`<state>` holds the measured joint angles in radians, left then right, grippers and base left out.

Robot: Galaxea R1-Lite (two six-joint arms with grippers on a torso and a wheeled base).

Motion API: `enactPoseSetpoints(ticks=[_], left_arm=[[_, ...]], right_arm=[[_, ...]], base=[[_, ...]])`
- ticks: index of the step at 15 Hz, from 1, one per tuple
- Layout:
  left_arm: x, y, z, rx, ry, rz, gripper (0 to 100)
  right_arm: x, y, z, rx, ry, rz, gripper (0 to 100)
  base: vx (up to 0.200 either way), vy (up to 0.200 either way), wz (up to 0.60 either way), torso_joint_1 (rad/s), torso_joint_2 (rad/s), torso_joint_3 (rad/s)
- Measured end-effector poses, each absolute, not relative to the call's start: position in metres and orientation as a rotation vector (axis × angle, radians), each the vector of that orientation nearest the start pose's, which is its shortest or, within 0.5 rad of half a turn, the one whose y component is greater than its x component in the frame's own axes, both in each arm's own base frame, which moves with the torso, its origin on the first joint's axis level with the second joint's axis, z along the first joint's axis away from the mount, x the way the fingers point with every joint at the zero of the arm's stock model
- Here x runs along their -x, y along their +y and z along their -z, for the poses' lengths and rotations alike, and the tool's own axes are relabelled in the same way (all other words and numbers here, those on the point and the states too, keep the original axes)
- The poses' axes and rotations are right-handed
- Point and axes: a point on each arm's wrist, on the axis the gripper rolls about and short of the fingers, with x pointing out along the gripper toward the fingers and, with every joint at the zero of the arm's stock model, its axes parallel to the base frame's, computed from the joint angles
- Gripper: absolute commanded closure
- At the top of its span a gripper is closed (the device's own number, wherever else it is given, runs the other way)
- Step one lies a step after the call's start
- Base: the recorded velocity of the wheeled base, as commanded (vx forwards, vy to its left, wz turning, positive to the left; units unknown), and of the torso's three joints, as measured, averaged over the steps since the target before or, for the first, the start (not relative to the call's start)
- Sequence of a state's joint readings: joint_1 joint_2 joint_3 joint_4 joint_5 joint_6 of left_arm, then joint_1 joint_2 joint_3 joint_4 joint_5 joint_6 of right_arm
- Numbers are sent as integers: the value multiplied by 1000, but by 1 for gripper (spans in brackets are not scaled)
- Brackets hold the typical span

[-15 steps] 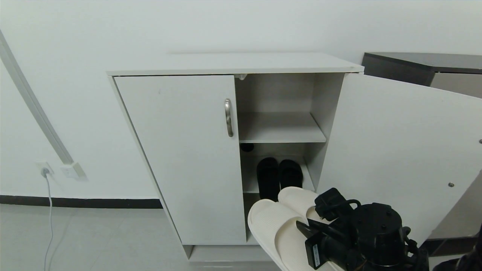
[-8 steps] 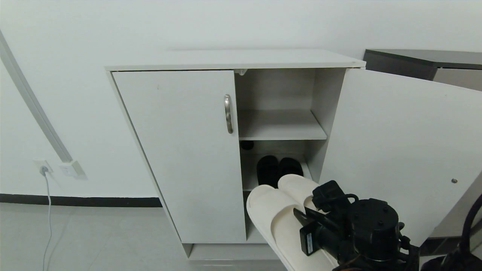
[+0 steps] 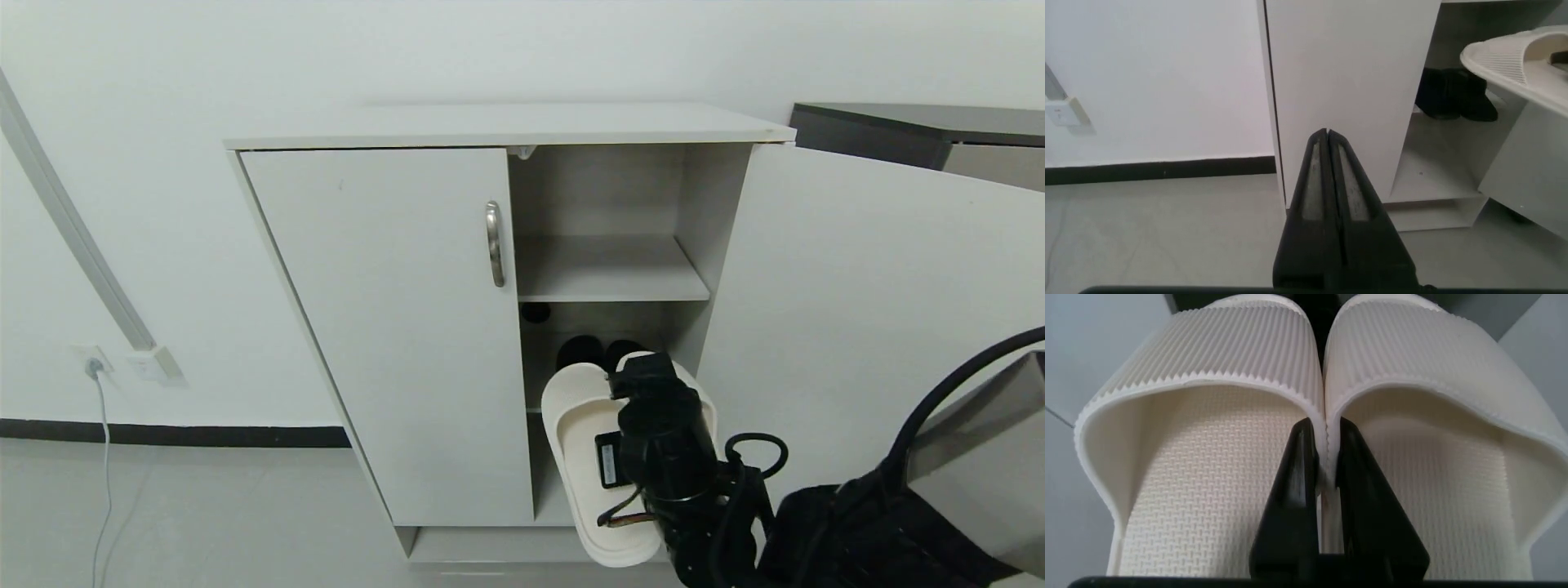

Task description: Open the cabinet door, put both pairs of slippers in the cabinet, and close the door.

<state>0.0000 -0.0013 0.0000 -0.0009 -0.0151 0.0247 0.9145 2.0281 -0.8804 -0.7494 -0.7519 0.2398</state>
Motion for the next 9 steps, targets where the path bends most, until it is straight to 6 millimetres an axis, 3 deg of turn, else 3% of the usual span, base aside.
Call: enactPoseSetpoints(ticks=[4, 9], left_arm=[[23, 0, -76, -22, -2, 16, 100], [23, 0, -76, -19, -2, 16, 100]], right_arm=[[-245, 295, -147, 17, 311, -35, 100], [-253, 298, -199, -22, 245, -21, 100]], base=[[0, 0, 0, 0, 0, 0], [0, 0, 0, 0, 0, 0]])
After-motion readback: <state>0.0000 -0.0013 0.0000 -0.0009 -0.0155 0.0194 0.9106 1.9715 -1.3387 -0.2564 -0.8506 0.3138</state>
